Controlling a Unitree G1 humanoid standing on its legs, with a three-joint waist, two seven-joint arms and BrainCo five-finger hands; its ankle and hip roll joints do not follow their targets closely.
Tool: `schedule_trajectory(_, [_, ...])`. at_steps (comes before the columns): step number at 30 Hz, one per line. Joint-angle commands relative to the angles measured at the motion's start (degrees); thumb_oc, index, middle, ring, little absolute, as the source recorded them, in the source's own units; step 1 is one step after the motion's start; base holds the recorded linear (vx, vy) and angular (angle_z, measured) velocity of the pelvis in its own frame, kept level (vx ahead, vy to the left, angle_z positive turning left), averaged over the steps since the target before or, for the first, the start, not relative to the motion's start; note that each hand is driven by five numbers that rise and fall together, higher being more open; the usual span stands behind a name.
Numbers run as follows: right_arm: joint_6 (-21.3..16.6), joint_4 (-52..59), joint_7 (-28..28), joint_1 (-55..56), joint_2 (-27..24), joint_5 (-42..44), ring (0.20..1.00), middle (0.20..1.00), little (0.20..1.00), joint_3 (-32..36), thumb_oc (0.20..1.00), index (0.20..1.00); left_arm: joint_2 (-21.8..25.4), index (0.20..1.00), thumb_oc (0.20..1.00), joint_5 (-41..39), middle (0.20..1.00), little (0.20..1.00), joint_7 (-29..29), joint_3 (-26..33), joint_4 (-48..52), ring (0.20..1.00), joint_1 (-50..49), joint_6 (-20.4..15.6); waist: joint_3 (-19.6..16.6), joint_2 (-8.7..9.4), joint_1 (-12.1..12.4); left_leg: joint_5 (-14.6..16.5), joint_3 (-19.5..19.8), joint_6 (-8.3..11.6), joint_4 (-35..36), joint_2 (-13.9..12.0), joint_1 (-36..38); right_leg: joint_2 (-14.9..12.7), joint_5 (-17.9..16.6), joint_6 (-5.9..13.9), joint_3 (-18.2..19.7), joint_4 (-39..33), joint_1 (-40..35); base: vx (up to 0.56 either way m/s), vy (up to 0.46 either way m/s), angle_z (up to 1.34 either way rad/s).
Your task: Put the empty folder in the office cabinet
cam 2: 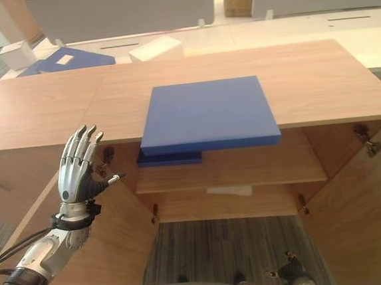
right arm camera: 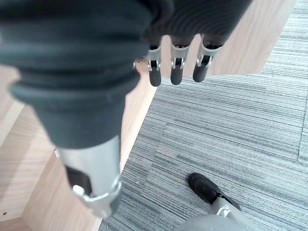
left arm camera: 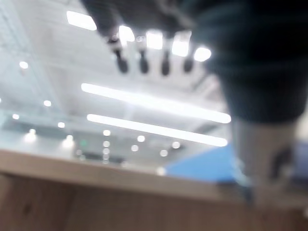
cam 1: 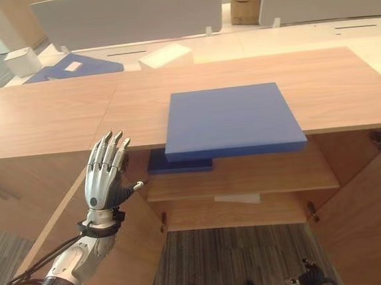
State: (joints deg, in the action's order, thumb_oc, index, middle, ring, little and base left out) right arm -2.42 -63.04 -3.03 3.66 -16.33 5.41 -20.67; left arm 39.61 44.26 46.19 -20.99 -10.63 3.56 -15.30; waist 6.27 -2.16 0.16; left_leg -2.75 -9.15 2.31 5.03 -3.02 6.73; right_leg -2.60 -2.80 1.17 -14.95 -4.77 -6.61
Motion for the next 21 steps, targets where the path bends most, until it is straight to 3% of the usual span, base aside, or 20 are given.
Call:
schedule_trajectory(1, [-1.27, -0.43, -0.75, -4.25, -0.6, -1.62, 1.0, 1.0, 1.0, -1.67, 1.0, 1.0, 1.36, 1.0, 1.0, 0.7, 1.0, 1.0, 1.96, -3.21, -2.63, 1.0, 7.54, 0.06, 0.87, 1.3, -0.84, 5.67, -0.94, -0.44, -0.03, -1.23, 2.09, -4.82, 0.6, 6.42, 6.84, -0.23, -0.45, 0.05, 0.032, -0.13])
schedule_trajectory(13, [-1.42, -0.25, -1.03, -3.98, -0.36, -2.18, 1.0, 1.0, 1.0, -2.84, 1.0, 1.0, -4.45, 1.0, 1.0, 0.53, 1.0, 1.0, 1.41, -11.56, -10.85, 1.0, 16.76, 3.3, 0.76, 1.86, -4.61, 6.58, -3.73, -1.02, -0.03, -1.35, 3.55, -4.23, 0.36, 6.75, 10.42, -0.23, -0.02, 0.03, 0.014, -0.15])
schedule_trajectory(21, [-1.95, -0.38, -0.95, -3.91, -0.45, -2.1, 1.0, 1.0, 1.0, -2.93, 1.0, 1.0, -6.91, 1.0, 1.0, 0.39, 1.0, 1.0, 1.67, -12.99, -14.94, 1.0, 18.49, 5.68, 0.72, 1.98, -5.6, 6.68, -4.31, -1.16, -0.03, -1.35, 3.9, -3.95, 0.29, 6.71, 11.37, -0.23, 0.11, 0.01, 0.004, -0.09])
